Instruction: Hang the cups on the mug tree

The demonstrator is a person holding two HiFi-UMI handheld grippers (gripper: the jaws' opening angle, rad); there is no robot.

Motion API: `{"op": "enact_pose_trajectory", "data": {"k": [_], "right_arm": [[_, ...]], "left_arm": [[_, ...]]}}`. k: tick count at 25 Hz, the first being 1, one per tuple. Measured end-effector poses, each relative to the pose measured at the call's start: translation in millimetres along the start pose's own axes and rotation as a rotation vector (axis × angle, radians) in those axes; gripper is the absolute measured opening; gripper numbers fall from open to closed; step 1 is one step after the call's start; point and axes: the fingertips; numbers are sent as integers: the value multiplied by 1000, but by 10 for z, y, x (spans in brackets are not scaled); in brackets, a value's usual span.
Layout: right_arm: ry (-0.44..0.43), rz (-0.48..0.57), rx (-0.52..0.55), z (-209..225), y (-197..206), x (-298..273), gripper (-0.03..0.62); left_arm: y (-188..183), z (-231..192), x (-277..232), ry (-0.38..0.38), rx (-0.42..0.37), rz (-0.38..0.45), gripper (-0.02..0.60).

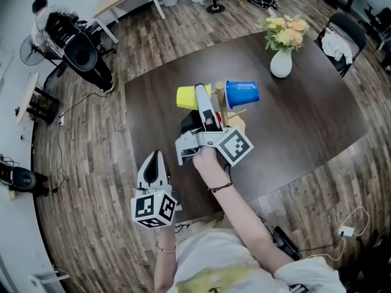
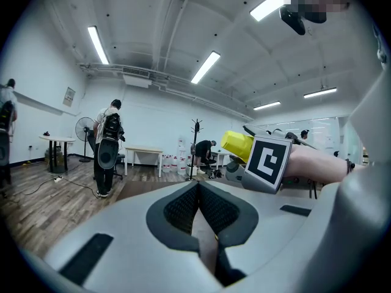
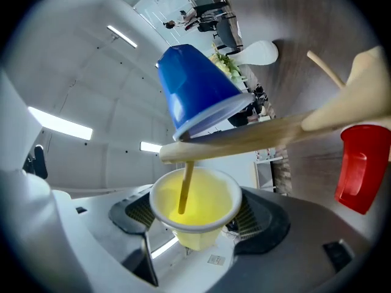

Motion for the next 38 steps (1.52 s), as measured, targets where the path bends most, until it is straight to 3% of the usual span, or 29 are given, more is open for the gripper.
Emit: {"op": "enact_pose_trajectory", "data": {"k": [5, 10, 20, 22, 30, 38], "right_arm": [[31, -38, -61, 130, 85, 14, 371], [35, -94, -56, 179, 142, -7, 380], [26, -333, 10, 154, 530, 186, 376], [21, -375, 55, 130, 589, 232, 358], [-54, -555, 322, -11, 829, 416, 185], [-13, -674, 668, 130, 857, 712, 66]], "left_arm": [[6, 6, 5, -6, 6, 0, 23], [20, 16, -30, -12, 9, 0, 23], [-10, 21, 71, -32, 18, 27, 23], [-15, 30, 103, -39, 17, 35, 23], [-13, 81, 201, -52, 20, 61, 23], [14, 147, 251, -26, 18, 63, 23]]}}
Point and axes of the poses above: the fingertips, and each gripper's own axes: x backward along the fingers, z to its right, y out of its underside, and after that the axes turned 6 degrees about y, right-handed
